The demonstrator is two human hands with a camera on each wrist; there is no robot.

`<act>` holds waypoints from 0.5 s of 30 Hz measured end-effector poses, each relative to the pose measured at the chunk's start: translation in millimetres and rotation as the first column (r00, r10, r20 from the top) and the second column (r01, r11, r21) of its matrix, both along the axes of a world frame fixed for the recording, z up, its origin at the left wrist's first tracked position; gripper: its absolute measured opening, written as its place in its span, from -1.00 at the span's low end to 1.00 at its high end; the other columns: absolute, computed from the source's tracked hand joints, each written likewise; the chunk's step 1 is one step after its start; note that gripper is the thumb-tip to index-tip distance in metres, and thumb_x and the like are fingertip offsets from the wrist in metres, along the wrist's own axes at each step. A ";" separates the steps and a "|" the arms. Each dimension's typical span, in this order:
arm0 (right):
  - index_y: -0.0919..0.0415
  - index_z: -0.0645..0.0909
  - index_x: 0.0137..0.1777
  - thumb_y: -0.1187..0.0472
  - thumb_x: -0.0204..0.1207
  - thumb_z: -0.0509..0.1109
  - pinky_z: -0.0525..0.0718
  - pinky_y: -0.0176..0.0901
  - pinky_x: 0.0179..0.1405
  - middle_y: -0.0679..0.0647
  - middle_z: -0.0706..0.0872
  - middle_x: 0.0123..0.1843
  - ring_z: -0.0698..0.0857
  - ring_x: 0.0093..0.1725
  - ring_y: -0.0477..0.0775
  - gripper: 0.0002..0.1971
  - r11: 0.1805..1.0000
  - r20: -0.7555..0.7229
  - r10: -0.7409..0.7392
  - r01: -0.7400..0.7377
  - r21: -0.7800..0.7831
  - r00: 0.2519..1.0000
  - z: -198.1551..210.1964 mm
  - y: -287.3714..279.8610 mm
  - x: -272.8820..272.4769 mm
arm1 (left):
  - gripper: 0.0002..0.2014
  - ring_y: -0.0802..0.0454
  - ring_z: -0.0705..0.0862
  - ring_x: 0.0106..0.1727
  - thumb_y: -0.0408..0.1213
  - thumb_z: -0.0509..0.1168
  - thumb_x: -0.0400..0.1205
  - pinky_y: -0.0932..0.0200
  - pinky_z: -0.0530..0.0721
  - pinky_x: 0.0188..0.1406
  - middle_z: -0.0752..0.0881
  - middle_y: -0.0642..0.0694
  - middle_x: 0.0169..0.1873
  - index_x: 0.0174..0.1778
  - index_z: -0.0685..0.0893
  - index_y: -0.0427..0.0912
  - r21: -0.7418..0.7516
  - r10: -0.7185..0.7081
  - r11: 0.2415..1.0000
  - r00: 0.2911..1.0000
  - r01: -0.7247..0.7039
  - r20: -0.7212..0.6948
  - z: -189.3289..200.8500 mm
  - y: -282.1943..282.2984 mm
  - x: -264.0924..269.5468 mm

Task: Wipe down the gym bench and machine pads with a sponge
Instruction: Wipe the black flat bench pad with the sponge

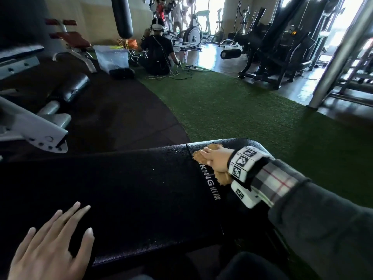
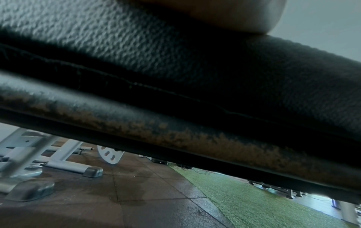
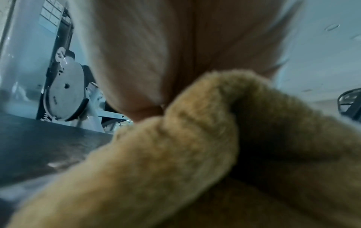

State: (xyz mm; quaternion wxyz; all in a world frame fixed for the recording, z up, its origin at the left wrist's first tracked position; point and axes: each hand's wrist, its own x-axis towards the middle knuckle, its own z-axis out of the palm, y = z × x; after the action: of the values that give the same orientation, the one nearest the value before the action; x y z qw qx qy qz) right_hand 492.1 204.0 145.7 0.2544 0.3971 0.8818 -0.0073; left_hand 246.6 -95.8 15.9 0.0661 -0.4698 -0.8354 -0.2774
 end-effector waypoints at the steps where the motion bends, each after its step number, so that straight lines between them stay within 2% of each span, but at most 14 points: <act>1: 0.24 -0.17 0.65 0.24 0.72 -0.01 -0.13 0.11 0.61 0.18 -0.11 0.69 -0.08 0.66 0.16 -0.42 1.000 -0.016 0.025 -0.025 -0.001 1.000 -0.6 -3.3 -5.1 | -0.48 0.12 0.26 0.62 0.16 0.00 0.54 -0.35 0.33 0.52 0.44 0.25 0.52 0.44 0.49 0.26 0.004 -0.001 1.000 1.000 0.001 0.000 0.0 -0.2 0.3; 4: 0.25 -0.15 0.66 0.29 0.72 -0.03 -0.28 0.02 0.54 0.13 -0.13 0.69 -0.18 0.66 0.11 -0.45 0.985 -0.074 0.137 -0.144 -0.093 0.988 -0.7 -19.1 -3.8 | -0.48 0.09 0.27 0.63 0.17 -0.02 0.56 -0.35 0.32 0.52 0.44 0.25 0.52 0.43 0.50 0.24 0.015 -0.010 1.000 1.000 0.010 -0.002 -0.1 0.2 0.6; 7: 0.19 -0.14 0.66 0.29 0.73 -0.05 -0.41 -0.05 0.51 0.01 -0.15 0.68 -0.29 0.61 -0.03 -0.46 0.954 -0.149 0.204 -0.231 -0.191 0.968 -3.3 -26.4 22.3 | -0.47 0.05 0.30 0.62 0.16 0.00 0.55 -0.37 0.32 0.52 0.46 0.21 0.51 0.43 0.53 0.20 0.019 -0.006 1.000 1.000 0.007 -0.013 0.8 0.0 2.4; 9: 0.08 -0.14 0.66 0.25 0.74 -0.04 -0.39 -0.19 0.49 -0.07 -0.19 0.67 -0.34 0.58 -0.05 -0.45 0.957 -0.171 0.138 -0.176 -0.233 0.975 -5.2 -20.4 43.6 | -0.46 0.01 0.34 0.59 0.15 0.02 0.53 -0.35 0.25 0.56 0.49 0.18 0.50 0.41 0.55 0.17 0.019 0.014 1.000 0.999 -0.014 -0.029 3.9 0.6 6.1; 11: 0.10 -0.18 0.66 0.24 0.74 -0.05 -0.36 -0.28 0.46 -0.04 -0.22 0.68 -0.32 0.61 0.01 -0.45 0.976 -0.131 0.068 -0.094 -0.197 0.989 -2.3 -8.8 52.7 | -0.46 -0.02 0.40 0.56 0.15 0.02 0.51 -0.30 0.22 0.58 0.51 0.16 0.48 0.39 0.57 0.16 0.008 0.028 1.000 0.998 -0.028 -0.049 9.4 0.5 10.4; 13: 0.19 -0.22 0.65 0.25 0.75 -0.08 -0.32 -0.12 0.53 0.04 -0.23 0.68 -0.27 0.64 0.04 -0.45 0.994 -0.040 -0.019 0.014 -0.105 0.999 0.2 7.9 49.6 | -0.46 -0.05 0.44 0.53 0.14 0.02 0.51 -0.30 0.25 0.55 0.54 0.14 0.46 0.37 0.59 0.16 0.003 0.027 1.000 0.998 -0.027 -0.065 14.4 0.5 13.8; 15: 0.26 -0.19 0.65 0.24 0.75 -0.10 -0.16 0.01 0.58 0.10 -0.19 0.68 -0.17 0.66 0.11 -0.47 0.994 0.023 -0.109 0.109 -0.020 0.994 3.2 30.1 37.7 | -0.46 -0.06 0.46 0.51 0.14 0.02 0.50 -0.30 0.25 0.53 0.56 0.12 0.44 0.36 0.62 0.14 -0.003 0.032 0.999 0.997 -0.032 -0.070 15.4 0.3 15.1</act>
State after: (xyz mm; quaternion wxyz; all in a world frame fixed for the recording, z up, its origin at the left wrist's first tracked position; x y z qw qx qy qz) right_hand 529.8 234.2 148.9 0.2677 0.4420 0.8557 -0.0264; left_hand 261.8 -95.5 31.4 0.0987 -0.4659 -0.8406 -0.2579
